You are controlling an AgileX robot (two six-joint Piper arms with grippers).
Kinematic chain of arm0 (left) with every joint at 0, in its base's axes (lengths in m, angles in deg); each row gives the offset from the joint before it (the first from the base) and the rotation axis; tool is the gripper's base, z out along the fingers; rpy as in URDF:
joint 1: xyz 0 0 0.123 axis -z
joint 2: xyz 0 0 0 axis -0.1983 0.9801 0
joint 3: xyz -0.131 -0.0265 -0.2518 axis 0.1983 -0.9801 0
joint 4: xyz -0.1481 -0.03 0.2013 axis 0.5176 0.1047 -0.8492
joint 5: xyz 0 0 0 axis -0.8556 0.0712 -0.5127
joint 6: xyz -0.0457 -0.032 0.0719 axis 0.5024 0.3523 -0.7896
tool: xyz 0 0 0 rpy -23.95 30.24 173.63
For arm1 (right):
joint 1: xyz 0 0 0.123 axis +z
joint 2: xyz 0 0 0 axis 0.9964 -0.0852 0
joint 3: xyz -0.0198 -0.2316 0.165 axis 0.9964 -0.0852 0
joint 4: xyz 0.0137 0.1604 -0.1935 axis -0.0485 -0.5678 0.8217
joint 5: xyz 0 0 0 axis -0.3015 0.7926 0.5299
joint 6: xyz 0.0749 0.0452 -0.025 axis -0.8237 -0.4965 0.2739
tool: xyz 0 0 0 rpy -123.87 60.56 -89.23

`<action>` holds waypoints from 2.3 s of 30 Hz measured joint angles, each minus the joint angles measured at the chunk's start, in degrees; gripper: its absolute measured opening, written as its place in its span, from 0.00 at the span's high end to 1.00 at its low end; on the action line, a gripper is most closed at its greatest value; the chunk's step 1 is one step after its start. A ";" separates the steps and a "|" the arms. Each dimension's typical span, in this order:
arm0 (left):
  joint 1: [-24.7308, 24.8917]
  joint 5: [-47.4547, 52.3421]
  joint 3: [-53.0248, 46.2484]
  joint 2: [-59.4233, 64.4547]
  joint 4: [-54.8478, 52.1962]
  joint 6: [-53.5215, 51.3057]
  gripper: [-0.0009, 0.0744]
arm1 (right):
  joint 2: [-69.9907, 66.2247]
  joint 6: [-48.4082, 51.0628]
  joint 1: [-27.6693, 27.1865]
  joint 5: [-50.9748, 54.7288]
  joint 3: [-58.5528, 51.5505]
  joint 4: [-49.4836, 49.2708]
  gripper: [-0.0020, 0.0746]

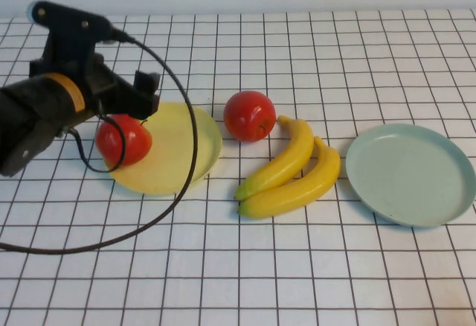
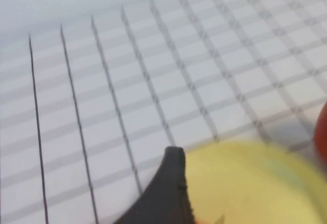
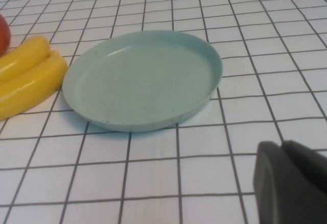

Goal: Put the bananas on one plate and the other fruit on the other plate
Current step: Put one type of fruit in the left plate

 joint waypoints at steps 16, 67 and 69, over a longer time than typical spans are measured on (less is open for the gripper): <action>15.56 18.44 22.25 15.56 5.45 -13.72 0.10 | 0.00 0.00 0.00 0.00 0.00 0.00 0.99; 9.69 39.60 36.72 20.70 24.88 -32.02 0.32 | 0.00 0.00 0.00 0.00 0.00 0.00 0.99; 7.57 41.47 36.33 20.86 24.39 -30.46 0.32 | 0.00 0.00 0.00 0.00 0.00 -0.07 0.99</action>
